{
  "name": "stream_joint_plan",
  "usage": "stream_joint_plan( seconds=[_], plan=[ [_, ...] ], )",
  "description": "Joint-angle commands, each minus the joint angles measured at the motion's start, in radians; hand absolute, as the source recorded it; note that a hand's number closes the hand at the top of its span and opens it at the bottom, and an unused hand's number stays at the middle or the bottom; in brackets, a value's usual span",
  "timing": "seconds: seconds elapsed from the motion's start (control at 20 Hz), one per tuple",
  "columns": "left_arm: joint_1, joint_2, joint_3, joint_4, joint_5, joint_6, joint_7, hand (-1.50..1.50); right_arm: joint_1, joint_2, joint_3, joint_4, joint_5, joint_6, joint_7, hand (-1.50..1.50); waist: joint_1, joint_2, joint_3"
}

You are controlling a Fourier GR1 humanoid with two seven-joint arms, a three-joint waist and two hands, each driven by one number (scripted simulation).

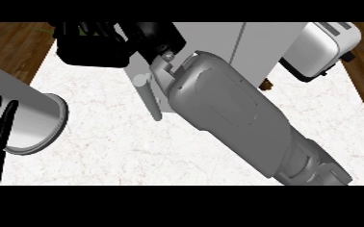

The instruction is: Pick up the wine, place it into the cabinet and close the cabinet

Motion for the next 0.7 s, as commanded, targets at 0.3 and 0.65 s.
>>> stream_joint_plan(
  seconds=[0.3,0.65],
  plan=[
    [-0.049,-0.009,0.013,0.040,-0.015,-0.012,0.028,-1.50,-0.010,-0.072,-0.102,0.210,0.031,0.056,-0.119,1.50,-0.004,0.029,0.001],
    [-0.053,-0.016,0.007,-0.016,-0.007,0.014,0.062,-1.50,0.012,-0.101,-0.097,0.249,0.057,0.085,-0.179,1.50,0.009,0.031,0.002]
  ],
)
